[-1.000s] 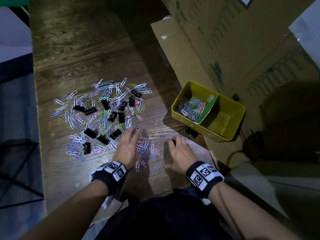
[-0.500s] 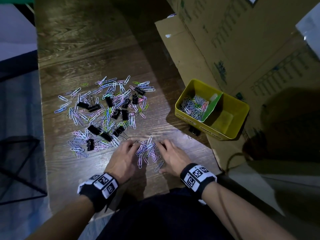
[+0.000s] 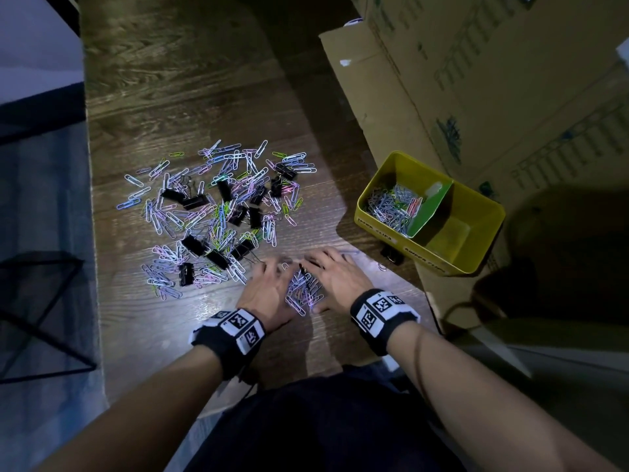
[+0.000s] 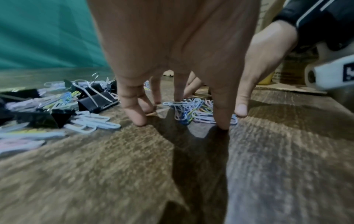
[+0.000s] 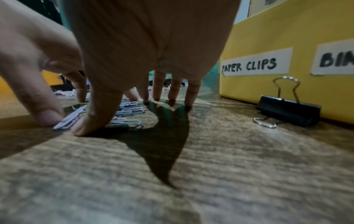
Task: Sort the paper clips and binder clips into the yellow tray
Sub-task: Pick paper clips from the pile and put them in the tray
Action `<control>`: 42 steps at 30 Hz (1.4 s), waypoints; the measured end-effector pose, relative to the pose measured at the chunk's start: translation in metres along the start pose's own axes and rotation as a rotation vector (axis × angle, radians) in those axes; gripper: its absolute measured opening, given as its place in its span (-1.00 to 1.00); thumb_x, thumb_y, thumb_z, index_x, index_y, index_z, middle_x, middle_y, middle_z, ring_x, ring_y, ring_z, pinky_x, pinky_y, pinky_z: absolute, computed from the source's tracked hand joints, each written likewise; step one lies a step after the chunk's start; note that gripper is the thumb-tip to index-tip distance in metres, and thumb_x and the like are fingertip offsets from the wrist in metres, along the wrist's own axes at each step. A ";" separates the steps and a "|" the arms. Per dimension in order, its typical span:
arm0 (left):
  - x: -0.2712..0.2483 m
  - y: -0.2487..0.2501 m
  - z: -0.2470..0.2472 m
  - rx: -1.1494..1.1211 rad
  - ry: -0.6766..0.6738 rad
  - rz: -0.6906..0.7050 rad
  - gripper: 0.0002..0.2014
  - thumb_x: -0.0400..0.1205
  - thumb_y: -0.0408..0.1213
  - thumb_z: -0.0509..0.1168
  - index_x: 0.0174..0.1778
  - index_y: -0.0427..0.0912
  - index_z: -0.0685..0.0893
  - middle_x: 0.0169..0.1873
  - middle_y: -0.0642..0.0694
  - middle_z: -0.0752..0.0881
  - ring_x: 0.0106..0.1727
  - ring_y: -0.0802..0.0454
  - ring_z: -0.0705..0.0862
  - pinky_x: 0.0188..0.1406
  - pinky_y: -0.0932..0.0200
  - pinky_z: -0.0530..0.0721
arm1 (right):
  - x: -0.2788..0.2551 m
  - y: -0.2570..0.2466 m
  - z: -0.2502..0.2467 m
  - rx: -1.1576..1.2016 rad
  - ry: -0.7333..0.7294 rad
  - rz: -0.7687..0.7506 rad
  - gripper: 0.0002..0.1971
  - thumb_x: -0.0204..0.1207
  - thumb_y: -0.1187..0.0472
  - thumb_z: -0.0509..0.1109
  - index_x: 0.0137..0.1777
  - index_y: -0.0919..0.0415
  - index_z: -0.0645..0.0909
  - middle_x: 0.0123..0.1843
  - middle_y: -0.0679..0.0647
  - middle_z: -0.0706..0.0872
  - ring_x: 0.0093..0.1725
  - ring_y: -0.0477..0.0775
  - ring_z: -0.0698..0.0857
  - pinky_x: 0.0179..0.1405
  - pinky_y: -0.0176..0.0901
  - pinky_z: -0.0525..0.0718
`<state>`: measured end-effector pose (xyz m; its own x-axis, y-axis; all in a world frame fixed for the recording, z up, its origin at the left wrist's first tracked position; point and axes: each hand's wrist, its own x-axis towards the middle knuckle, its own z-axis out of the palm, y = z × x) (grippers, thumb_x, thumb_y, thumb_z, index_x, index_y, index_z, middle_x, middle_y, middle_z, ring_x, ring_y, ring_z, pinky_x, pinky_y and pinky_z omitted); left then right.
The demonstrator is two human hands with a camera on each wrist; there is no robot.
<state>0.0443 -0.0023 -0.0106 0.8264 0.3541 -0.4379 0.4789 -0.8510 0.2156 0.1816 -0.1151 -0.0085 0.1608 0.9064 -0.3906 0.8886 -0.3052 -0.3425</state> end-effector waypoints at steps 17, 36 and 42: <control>0.014 -0.011 -0.023 -0.210 -0.015 0.174 -0.79 0.58 -0.33 0.34 0.11 -0.19 0.74 -0.09 -0.24 0.73 -0.04 -0.21 0.72 -0.02 -0.01 0.68 | 0.019 0.007 -0.012 0.379 -0.049 0.244 -0.77 0.43 0.19 0.55 0.08 0.14 0.77 -0.01 0.18 0.80 -0.01 0.15 0.75 0.04 -0.11 0.68; 0.023 0.006 -0.073 -1.218 -0.011 -0.201 -0.86 0.38 -0.50 0.49 -0.21 -0.22 0.80 -0.17 -0.46 0.76 -0.22 -0.22 0.68 -0.07 -0.11 0.67 | -0.037 0.023 -0.044 1.243 0.539 0.438 -0.79 0.26 0.34 0.64 -0.14 0.09 0.79 -0.22 0.00 0.82 -0.27 -0.09 0.76 -0.22 -0.22 0.71; 0.069 0.065 -0.123 -1.207 0.011 -0.007 -0.84 0.39 -0.48 0.51 -0.14 -0.27 0.78 -0.26 -0.34 0.75 -0.28 -0.14 0.65 -0.10 -0.09 0.69 | -0.062 0.035 -0.096 1.378 0.886 0.439 -0.73 0.31 0.45 0.58 0.02 0.38 0.74 -0.14 0.13 0.81 -0.26 -0.13 0.79 -0.16 -0.27 0.77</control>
<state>0.1689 0.0152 0.0807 0.8222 0.3653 -0.4366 0.4475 0.0593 0.8923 0.2436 -0.1540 0.0855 0.8725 0.4185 -0.2520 -0.2145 -0.1353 -0.9673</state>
